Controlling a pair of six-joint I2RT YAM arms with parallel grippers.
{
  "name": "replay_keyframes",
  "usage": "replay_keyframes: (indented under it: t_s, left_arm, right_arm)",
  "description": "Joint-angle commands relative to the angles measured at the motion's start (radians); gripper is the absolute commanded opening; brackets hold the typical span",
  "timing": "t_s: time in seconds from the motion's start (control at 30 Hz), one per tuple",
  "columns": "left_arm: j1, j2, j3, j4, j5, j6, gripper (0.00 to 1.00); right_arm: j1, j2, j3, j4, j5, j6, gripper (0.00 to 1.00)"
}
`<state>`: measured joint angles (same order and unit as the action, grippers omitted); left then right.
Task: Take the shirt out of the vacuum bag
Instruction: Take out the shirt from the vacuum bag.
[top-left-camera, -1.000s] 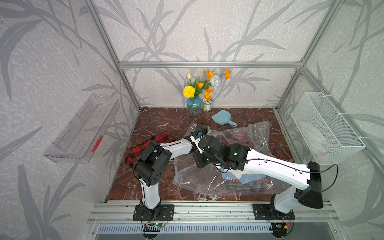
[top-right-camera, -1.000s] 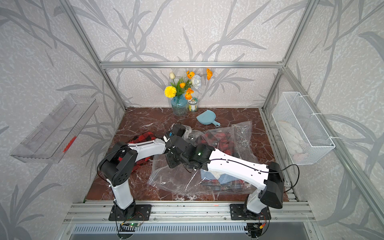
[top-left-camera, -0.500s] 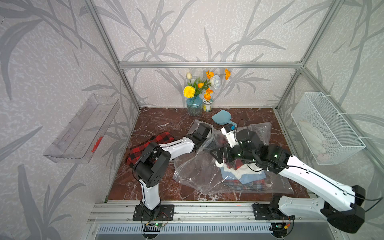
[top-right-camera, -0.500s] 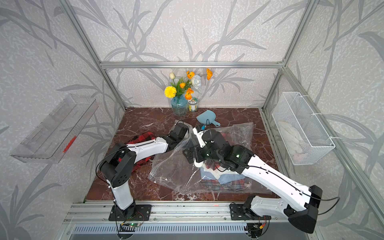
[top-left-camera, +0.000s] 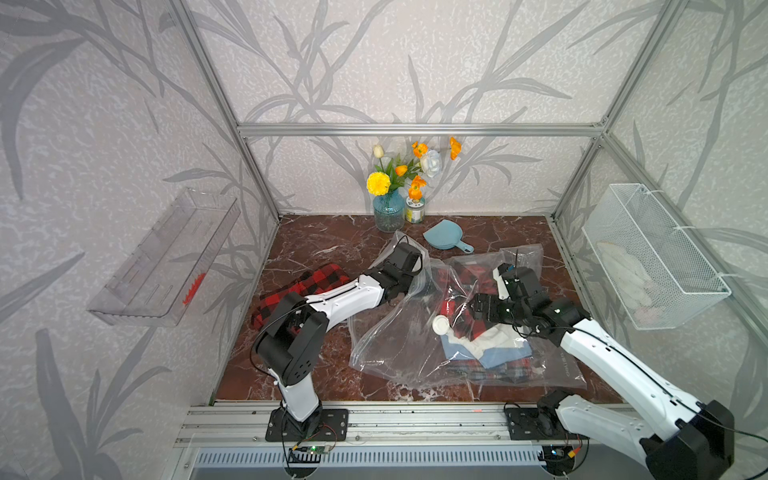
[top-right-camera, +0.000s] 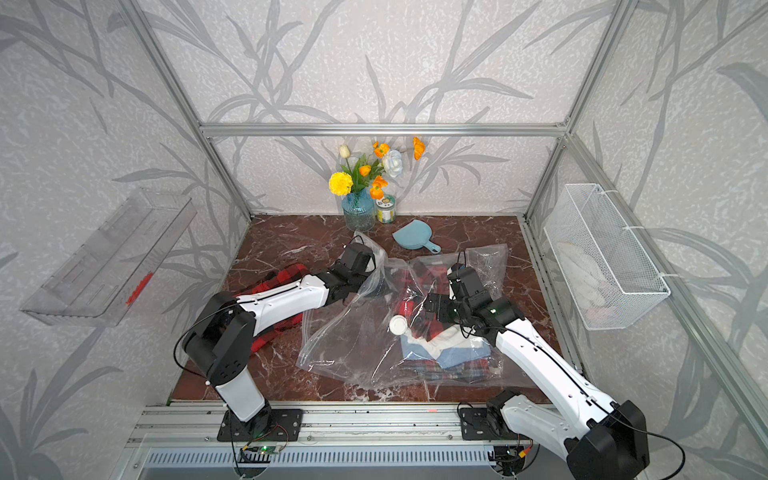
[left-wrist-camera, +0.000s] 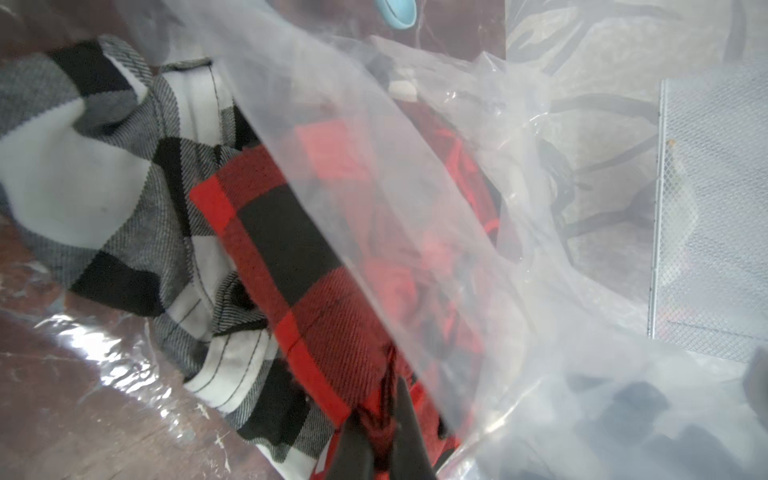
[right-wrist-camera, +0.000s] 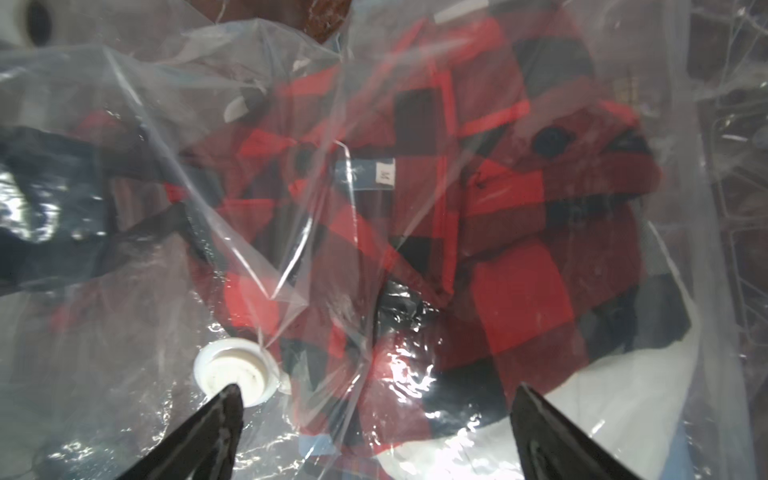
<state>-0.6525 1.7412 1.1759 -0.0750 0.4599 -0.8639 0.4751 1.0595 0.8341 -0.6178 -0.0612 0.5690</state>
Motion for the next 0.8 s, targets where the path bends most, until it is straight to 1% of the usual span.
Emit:
replay_keyframes:
  t_s: [0.0,0.13,0.4,0.57,0.77]
  left_arm:
    - [-0.002,-0.051,-0.004,-0.001,-0.022,0.029,0.0]
    - [0.0,-0.06,-0.02,-0.005,-0.029,0.028,0.0]
    - [0.008,-0.08,-0.067,-0.007,-0.049,0.018,0.0]
    - [0.019,-0.125,-0.118,0.015,-0.052,-0.004,0.0]
    - [0.016,-0.197,-0.096,-0.011,-0.043,-0.004,0.0]
  right_arm:
    - [-0.022,0.006,-0.019,0.057,-0.011,0.015,0.99]
    - [-0.031,0.001,-0.028,0.041,0.042,0.013,0.99]
    - [-0.075,-0.009,-0.053,0.044,0.032,-0.001,0.99]
    - [-0.078,-0.002,-0.067,0.048,0.047,0.001,0.99]
    - [-0.102,0.034,-0.105,0.078,0.074,0.031,0.99]
